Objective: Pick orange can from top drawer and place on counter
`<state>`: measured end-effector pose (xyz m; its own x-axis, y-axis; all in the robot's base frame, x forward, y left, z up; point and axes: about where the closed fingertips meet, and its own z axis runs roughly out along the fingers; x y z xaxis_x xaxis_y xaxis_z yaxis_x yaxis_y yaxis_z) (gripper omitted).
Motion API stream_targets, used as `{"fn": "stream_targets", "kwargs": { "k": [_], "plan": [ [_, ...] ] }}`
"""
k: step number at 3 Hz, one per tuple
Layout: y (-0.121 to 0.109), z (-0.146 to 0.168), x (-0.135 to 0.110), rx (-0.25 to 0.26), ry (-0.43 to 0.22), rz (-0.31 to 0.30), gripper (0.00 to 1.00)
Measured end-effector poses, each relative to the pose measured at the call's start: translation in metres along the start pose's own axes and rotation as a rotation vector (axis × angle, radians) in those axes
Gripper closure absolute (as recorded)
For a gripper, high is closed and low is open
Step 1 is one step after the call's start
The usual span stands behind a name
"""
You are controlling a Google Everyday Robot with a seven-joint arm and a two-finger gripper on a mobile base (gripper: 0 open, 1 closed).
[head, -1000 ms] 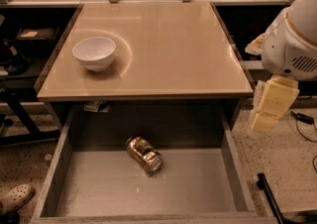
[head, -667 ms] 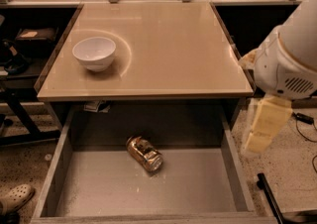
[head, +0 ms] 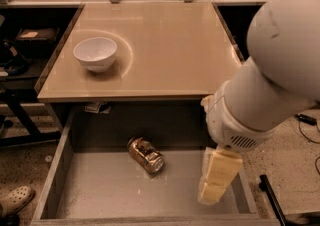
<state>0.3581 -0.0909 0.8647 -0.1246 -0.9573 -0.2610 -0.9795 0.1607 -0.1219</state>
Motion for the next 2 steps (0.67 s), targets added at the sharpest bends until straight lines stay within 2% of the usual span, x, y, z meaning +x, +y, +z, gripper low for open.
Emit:
{"fn": "stream_targets", "kwargs": {
  "k": [1,2],
  "plan": [
    [0.002,0.002,0.000,-0.003,0.004,-0.004,0.00],
    [0.008,0.016,-0.008,-0.001,-0.027,0.042,0.00]
  ]
}}
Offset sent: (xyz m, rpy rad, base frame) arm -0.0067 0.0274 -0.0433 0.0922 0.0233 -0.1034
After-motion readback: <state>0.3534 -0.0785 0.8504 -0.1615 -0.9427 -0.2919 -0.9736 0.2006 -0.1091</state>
